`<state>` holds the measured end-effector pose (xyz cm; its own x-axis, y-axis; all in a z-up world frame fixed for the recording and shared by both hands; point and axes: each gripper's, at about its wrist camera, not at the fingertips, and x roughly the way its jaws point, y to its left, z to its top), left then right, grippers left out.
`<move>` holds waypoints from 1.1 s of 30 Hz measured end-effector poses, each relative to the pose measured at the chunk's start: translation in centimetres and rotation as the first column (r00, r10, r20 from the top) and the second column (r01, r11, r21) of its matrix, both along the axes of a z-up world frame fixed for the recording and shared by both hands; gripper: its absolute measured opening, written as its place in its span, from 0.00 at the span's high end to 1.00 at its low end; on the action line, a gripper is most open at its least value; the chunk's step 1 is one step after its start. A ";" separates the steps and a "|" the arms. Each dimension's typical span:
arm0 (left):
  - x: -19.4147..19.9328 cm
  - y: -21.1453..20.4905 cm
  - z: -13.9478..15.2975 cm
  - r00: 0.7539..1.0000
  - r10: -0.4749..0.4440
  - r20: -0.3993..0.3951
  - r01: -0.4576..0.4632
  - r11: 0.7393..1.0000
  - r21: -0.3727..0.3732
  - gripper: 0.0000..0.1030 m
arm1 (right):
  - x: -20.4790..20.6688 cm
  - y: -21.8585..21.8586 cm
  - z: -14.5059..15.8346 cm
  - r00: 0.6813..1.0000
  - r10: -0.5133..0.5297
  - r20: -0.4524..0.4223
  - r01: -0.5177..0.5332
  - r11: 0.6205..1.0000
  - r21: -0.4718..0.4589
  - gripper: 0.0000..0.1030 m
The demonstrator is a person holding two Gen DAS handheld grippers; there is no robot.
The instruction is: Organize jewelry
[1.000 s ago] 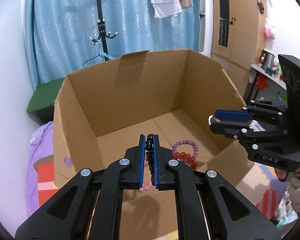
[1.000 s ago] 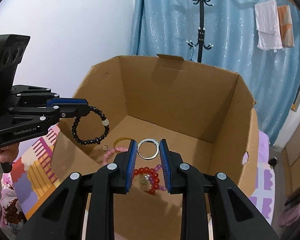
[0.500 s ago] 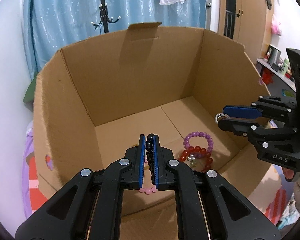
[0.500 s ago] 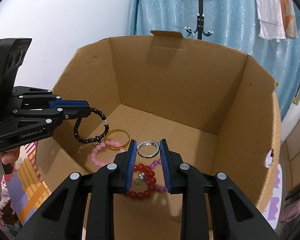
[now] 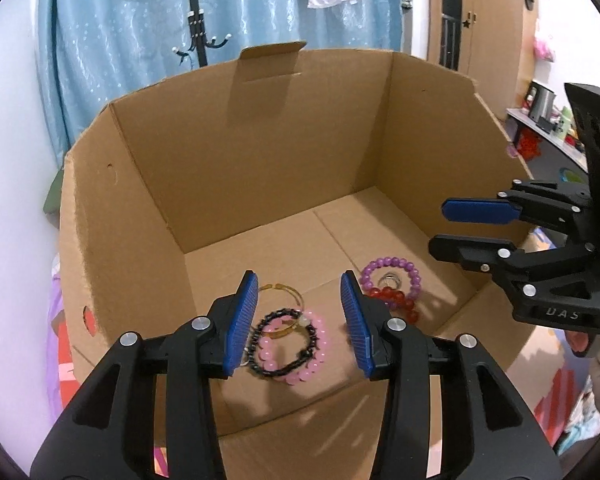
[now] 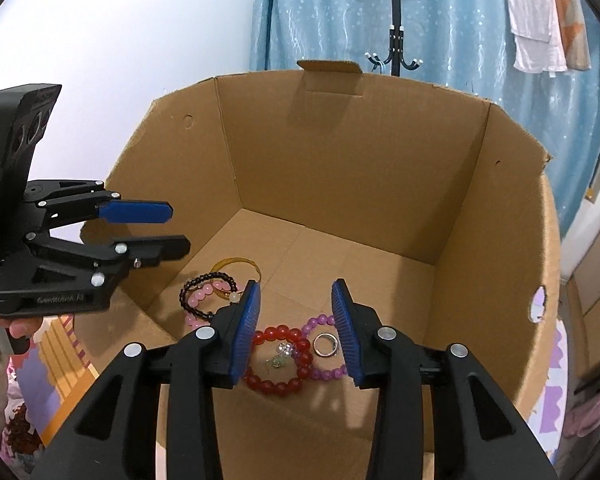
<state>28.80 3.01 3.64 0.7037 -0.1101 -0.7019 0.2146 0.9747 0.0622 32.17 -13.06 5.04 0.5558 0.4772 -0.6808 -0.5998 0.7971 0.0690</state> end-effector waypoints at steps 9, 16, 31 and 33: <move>-1.5 -0.4 1.1 1.000 0.005 0.018 -0.005 1.000 -0.003 0.59 | -1.5 -0.6 1.5 1.000 0.000 0.024 0.000 1.000 0.010 0.64; -2.4 -0.7 2.3 0.999 0.008 0.035 -0.009 1.000 0.009 0.56 | -2.5 -1.0 2.5 0.999 -0.004 0.040 0.003 1.000 0.012 0.64; -2.5 -0.6 3.1 0.998 0.063 0.014 -0.063 0.998 0.010 0.18 | -2.7 -0.8 3.3 1.000 -0.005 0.022 0.005 1.000 -0.006 0.46; -2.6 -0.5 3.3 0.997 0.076 0.016 -0.076 0.997 0.010 0.15 | -2.7 -0.8 3.3 1.000 -0.007 0.023 0.007 1.000 -0.010 0.46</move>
<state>26.22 2.52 6.89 0.7207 -0.0481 -0.6916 0.1387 0.9874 0.0758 29.50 -13.91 8.39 0.5745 0.4665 -0.6725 -0.5953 0.8021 0.0479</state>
